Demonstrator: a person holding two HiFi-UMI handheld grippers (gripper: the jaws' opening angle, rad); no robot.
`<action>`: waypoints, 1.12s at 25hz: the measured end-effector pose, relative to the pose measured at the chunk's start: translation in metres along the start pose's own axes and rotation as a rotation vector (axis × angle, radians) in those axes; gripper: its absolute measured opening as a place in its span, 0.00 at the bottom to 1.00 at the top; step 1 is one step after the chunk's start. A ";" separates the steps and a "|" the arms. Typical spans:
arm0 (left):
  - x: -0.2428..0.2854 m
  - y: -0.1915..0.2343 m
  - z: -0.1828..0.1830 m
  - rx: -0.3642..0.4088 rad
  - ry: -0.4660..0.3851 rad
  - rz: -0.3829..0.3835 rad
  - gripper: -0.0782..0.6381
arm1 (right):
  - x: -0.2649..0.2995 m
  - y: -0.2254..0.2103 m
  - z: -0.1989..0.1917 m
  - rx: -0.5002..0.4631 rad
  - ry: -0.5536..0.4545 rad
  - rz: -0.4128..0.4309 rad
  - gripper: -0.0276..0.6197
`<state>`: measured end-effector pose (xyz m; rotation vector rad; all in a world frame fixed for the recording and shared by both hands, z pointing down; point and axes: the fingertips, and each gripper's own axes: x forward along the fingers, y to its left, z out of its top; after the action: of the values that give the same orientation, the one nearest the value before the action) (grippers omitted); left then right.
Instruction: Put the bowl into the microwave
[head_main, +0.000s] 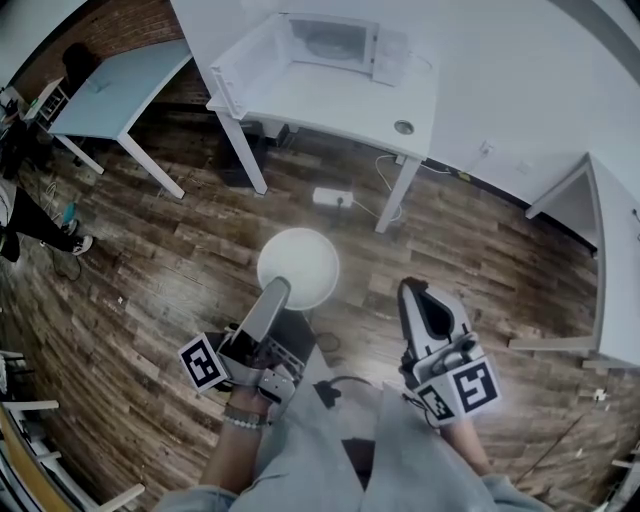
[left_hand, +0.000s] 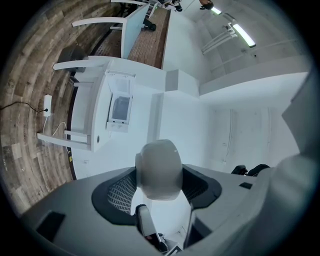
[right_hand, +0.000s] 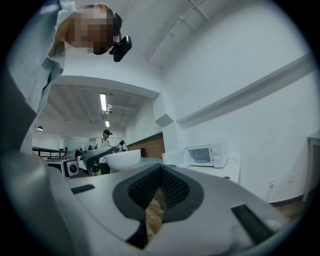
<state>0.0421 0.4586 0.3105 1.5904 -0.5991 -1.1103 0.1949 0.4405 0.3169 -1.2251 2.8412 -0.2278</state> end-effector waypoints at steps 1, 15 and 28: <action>0.000 0.000 0.003 -0.004 -0.005 -0.005 0.47 | 0.002 0.000 -0.001 0.000 0.001 0.000 0.05; 0.036 0.016 0.077 -0.012 0.030 0.002 0.47 | 0.084 -0.011 0.002 0.010 0.015 -0.036 0.05; 0.090 0.030 0.169 -0.035 0.105 -0.002 0.47 | 0.181 -0.022 0.017 -0.003 0.002 -0.110 0.05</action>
<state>-0.0626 0.2960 0.3046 1.6086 -0.5061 -1.0271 0.0882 0.2919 0.3074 -1.3838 2.7799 -0.2283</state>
